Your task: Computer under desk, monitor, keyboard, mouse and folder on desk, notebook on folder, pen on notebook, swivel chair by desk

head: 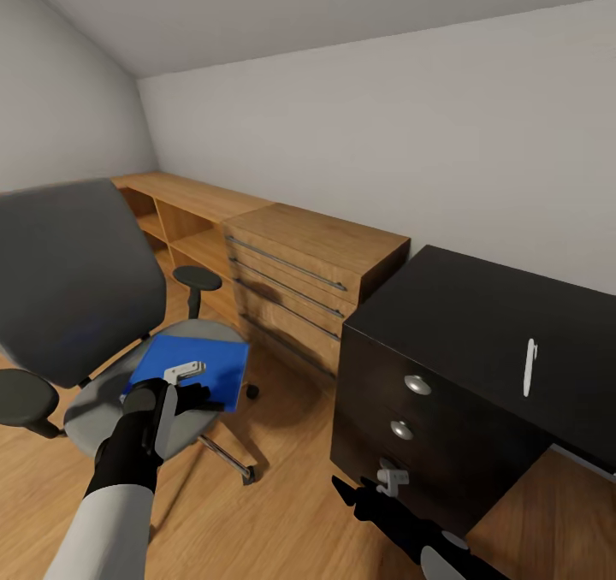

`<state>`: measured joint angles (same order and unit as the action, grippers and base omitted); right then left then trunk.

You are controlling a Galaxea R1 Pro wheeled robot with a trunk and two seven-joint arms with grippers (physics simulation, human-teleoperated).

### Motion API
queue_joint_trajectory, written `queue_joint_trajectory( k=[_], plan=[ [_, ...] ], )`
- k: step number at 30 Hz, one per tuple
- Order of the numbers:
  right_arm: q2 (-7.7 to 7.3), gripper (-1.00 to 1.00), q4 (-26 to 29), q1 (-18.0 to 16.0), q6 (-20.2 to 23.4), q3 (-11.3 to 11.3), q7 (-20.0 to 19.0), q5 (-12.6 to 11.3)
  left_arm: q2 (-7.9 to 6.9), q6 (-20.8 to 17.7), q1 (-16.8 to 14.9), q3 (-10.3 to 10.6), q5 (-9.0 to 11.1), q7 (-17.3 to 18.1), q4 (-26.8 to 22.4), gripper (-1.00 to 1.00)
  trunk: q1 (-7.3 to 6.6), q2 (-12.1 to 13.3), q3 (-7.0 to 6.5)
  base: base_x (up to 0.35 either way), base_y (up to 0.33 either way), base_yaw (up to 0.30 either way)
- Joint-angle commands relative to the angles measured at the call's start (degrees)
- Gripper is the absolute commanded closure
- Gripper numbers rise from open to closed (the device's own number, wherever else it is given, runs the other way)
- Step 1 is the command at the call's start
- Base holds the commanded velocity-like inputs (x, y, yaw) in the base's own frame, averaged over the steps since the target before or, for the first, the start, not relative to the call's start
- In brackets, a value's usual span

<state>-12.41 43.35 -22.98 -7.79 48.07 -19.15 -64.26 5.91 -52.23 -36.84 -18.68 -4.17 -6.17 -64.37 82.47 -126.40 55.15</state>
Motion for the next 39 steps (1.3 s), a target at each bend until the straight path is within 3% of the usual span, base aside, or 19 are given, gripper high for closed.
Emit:
queue_joint_trajectory(
  k=[1, 39],
  plan=[
    [-0.07, -1.0, 0.0, -0.1, -0.4, 0.4, -0.1, -0.6, 0.06, -0.2, 0.0, -0.1, -0.4, 0.2, -0.1, -1.0, -0.01, 0.0, 0.05, -0.006, -0.007, 0.0],
    [0.55, -1.0, -1.2, -0.1, -2.0, 0.4, -0.1, -0.5, 0.06, -0.7, 0.0, -0.1, -0.5, 0.2, -2.2, -1.0, -0.01, 0.0, 0.05, -0.055, -0.059, 0.0]
  ],
)
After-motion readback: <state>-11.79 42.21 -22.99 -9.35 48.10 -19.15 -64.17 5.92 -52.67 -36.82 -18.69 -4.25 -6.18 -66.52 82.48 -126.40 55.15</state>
